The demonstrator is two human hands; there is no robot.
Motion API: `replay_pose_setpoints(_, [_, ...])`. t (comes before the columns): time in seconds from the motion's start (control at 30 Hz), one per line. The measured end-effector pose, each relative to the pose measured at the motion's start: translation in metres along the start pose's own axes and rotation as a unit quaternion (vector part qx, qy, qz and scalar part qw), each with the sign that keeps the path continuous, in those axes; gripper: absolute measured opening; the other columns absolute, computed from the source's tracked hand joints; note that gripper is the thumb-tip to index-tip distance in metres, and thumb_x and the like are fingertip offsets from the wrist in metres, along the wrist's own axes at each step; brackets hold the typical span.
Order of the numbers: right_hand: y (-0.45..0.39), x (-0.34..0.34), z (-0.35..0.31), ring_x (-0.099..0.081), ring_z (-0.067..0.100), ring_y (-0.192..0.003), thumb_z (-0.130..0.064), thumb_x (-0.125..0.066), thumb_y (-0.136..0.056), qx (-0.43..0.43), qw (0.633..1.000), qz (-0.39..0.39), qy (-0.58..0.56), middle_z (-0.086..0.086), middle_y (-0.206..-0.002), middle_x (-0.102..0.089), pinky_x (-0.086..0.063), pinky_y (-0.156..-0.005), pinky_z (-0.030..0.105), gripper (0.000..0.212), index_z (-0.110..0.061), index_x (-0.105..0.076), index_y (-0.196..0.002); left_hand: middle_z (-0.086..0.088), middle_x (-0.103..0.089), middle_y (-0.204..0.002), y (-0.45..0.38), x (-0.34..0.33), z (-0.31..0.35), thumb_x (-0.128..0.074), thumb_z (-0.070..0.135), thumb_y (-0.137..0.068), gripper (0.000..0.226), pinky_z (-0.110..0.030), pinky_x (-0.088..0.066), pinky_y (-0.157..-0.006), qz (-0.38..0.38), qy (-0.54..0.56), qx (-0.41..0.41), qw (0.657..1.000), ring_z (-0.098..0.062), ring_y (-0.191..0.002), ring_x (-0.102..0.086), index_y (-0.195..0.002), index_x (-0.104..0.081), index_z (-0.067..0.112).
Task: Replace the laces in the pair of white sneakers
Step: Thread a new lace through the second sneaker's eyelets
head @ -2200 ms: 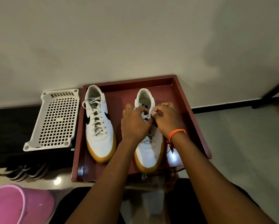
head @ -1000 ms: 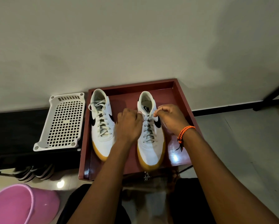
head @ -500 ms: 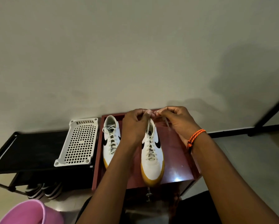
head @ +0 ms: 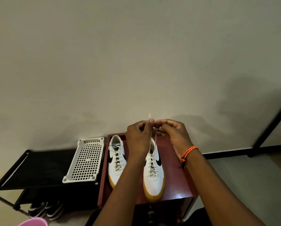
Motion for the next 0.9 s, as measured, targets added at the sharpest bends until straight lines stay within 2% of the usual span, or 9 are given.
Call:
replay_pose_setpoints(0.1, [0.003, -0.001, -0.003, -0.079, 0.027, -0.088, 0.012, -0.062, -0.093, 0.019, 0.998, 0.027, 0.048, 0.014, -0.092, -0.08, -0.063, -0.087, 0.037, 0.022, -0.001, -0.079, -0.095, 0.005, -0.08, -0.082, -0.001, 0.007, 0.003, -0.076, 0.016, -0.097, 0.01, -0.046, -0.065, -0.082, 0.025, -0.002, -0.005, 1.0, -0.011, -0.078, -0.078, -0.092, -0.081, 0.023])
replay_pose_setpoints(0.17, [0.003, -0.001, -0.006, -0.079, 0.024, -0.079, 0.013, -0.067, -0.091, 0.036, 0.996, 0.054, 0.064, 0.01, -0.082, -0.079, -0.064, -0.078, 0.034, 0.018, -0.001, -0.077, -0.09, 0.001, -0.08, -0.084, -0.003, 0.009, 0.002, -0.078, 0.005, -0.092, 0.017, -0.044, -0.065, -0.081, 0.037, 0.015, 0.013, 0.999, -0.011, -0.074, -0.079, -0.098, -0.077, 0.021])
replay_pose_setpoints(0.27, [0.001, -0.001, -0.01, -0.077, 0.028, -0.071, 0.013, -0.074, -0.088, 0.049, 0.994, 0.092, 0.041, 0.012, -0.078, -0.076, -0.065, -0.07, 0.035, 0.013, 0.0, -0.071, -0.091, -0.001, -0.081, -0.085, -0.006, 0.009, 0.003, -0.083, 0.006, -0.088, 0.022, -0.04, -0.065, -0.082, 0.041, 0.04, 0.043, 0.997, -0.015, -0.076, -0.08, -0.105, -0.078, 0.019])
replay_pose_setpoints(0.33, [-0.003, -0.001, -0.012, -0.077, 0.031, -0.071, 0.011, -0.077, -0.086, 0.052, 0.992, 0.106, 0.039, 0.017, -0.08, -0.075, -0.066, -0.07, 0.038, 0.016, 0.001, -0.068, -0.094, 0.002, -0.081, -0.083, -0.01, 0.008, 0.004, -0.084, 0.007, -0.087, 0.016, -0.041, -0.066, -0.083, 0.047, 0.038, 0.054, 0.997, -0.013, -0.076, -0.079, -0.096, -0.082, 0.019])
replay_pose_setpoints(0.4, [-0.007, -0.003, -0.014, -0.077, 0.029, -0.069, 0.011, -0.079, -0.085, 0.052, 0.992, 0.11, 0.039, 0.017, -0.079, -0.073, -0.065, -0.067, 0.035, 0.018, 0.002, -0.067, -0.096, 0.002, -0.081, -0.081, -0.016, 0.006, 0.003, -0.085, 0.008, -0.087, 0.014, -0.044, -0.066, -0.084, 0.048, 0.034, 0.058, 0.997, -0.016, -0.076, -0.079, -0.089, -0.083, 0.021])
replay_pose_setpoints(0.53, [-0.012, -0.005, -0.018, -0.075, 0.022, -0.064, 0.009, -0.081, -0.084, 0.053, 0.992, 0.109, 0.039, 0.016, -0.077, -0.072, -0.061, -0.063, 0.026, 0.019, 0.003, -0.067, -0.096, 0.003, -0.08, -0.083, -0.024, 0.003, 0.003, -0.083, 0.009, -0.088, 0.013, -0.049, -0.066, -0.086, 0.055, 0.06, 0.074, 0.994, -0.023, -0.081, -0.079, -0.087, -0.083, 0.022])
replay_pose_setpoints(0.73, [-0.014, -0.006, -0.017, -0.076, 0.025, -0.067, 0.004, -0.082, -0.085, 0.066, 0.991, 0.108, 0.05, 0.014, -0.077, -0.074, -0.063, -0.066, 0.031, 0.019, 0.001, -0.068, -0.097, -0.004, -0.08, -0.079, -0.031, 0.003, 0.0, -0.082, 0.005, -0.089, 0.01, -0.049, -0.067, -0.084, 0.062, 0.106, 0.096, 0.988, -0.034, -0.082, -0.079, -0.089, -0.083, 0.015])
replay_pose_setpoints(0.9, [-0.015, -0.005, -0.017, -0.077, 0.024, -0.076, -0.003, -0.085, -0.085, 0.086, 0.987, 0.117, 0.066, 0.007, -0.082, -0.078, -0.063, -0.067, 0.029, 0.018, -0.008, -0.075, -0.099, -0.008, -0.081, -0.082, -0.034, 0.0, -0.005, -0.082, 0.006, -0.09, 0.008, -0.048, -0.066, -0.086, 0.048, 0.119, 0.099, 0.987, -0.037, -0.086, -0.078, -0.092, -0.084, 0.014])
Point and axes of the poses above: each hand's wrist, its own y-axis away from the middle knuckle, its own x-axis out of the back of the hand, z = x × y, the point moved 7 cm from there along -y, towards the middle knuckle
